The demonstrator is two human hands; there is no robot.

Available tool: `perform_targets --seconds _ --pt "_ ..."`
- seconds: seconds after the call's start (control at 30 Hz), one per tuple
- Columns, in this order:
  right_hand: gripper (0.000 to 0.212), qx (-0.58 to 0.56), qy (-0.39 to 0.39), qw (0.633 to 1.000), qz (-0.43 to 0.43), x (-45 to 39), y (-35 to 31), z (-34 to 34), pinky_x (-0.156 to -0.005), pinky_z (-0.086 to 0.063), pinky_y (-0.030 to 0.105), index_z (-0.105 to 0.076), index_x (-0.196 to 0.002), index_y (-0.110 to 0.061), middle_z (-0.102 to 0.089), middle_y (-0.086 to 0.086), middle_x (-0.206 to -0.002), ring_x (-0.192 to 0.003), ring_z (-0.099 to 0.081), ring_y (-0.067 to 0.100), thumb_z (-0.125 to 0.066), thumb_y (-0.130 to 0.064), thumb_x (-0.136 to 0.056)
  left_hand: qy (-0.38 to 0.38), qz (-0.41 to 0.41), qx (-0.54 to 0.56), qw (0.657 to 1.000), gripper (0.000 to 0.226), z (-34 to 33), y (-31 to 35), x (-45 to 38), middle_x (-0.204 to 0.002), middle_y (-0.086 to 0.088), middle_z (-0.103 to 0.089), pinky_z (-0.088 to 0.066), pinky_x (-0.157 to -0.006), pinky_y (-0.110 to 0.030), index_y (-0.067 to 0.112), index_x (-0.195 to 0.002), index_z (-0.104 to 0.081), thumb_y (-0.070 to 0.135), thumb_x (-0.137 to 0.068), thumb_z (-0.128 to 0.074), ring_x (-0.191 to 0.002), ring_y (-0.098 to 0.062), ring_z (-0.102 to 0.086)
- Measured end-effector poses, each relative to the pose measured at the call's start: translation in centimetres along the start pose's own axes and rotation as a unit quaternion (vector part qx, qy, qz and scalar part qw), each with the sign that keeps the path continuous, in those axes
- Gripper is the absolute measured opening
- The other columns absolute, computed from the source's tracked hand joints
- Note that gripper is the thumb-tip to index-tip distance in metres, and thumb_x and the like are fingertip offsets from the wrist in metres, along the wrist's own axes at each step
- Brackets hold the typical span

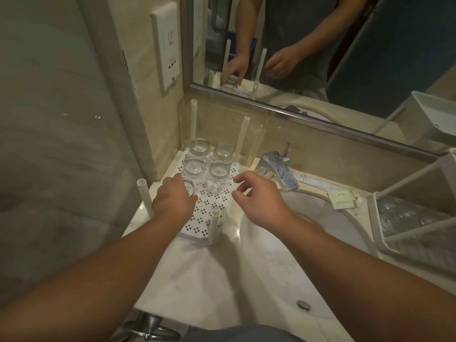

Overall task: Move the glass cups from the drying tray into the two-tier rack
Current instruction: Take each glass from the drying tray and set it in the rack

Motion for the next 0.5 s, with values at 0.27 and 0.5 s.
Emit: perform_targets --seconds 0.27,0.5 --pt "0.019 -0.010 -0.003 1.000 -0.026 0.8 0.7 -0.1 -0.066 -0.042 0.016 -0.064 -0.109 -0.026 -0.064 -0.011 -0.091 -0.077 -0.057 0.003 -0.062 -0.027 -0.090 0.020 -0.058 0.043 0.997 0.072 1.8 0.9 1.7 -0.140 -0.004 -0.051 -0.045 -0.088 -0.033 0.026 -0.150 -0.041 0.043 -0.086 -0.069 -0.124 -0.024 -0.054" --pt "0.009 -0.106 -0.004 0.991 -0.079 1.5 1.2 -0.4 -0.077 -0.056 0.033 -0.067 -0.097 -0.023 -0.070 0.001 -0.088 -0.083 -0.068 0.017 -0.064 -0.027 -0.090 0.019 -0.059 0.167 0.984 0.075 4.6 3.1 3.2 -0.139 -0.002 -0.060 -0.054 -0.089 -0.037 0.026 -0.144 -0.051 0.042 -0.076 -0.078 -0.108 -0.025 -0.067"
Point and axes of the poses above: each hand's wrist, its own x-axis away from the middle knuckle, its own z-axis out of the back of the hand, y = z × x, the point moved 2 cm from there along -x, towards the middle knuckle
